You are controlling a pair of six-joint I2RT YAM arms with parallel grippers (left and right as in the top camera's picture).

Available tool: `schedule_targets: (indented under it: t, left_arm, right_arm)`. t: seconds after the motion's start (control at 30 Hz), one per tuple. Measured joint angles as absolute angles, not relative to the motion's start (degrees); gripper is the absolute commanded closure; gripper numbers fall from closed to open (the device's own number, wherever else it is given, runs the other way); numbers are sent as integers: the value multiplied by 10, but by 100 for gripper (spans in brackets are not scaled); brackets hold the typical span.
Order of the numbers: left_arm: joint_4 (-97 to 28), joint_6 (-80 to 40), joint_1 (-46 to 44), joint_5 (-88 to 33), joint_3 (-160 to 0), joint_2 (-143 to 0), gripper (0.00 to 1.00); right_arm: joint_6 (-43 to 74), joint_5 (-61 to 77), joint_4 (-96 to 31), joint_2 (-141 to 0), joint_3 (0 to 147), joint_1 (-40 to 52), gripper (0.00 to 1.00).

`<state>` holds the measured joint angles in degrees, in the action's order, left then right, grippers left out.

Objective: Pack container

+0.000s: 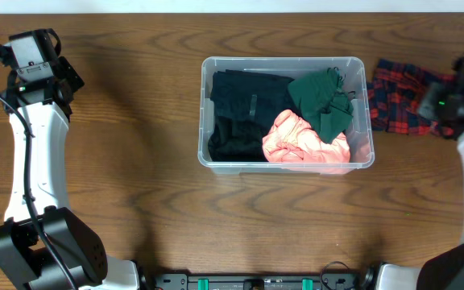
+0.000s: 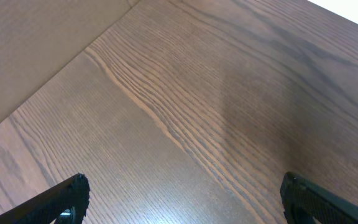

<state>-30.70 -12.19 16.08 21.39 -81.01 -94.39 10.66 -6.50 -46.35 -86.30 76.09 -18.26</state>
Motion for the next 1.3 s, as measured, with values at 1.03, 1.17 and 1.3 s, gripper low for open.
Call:
schedule_targets:
  t: [1.03,1.17,1.3]
  left_arm:
    - [-307,-122,161,214,-810,-944,2]
    - [-307,-122,161,214,-810,-944,2]
    - [-307,-122,161,214,-810,-944,2]
  right_arm:
    - [118,-71,-243,-1044,761,-343,70]
    - [114,-71,-217,-1060,760,-356,70]
    - [112,-71,-170,-1061,760,-375,67]
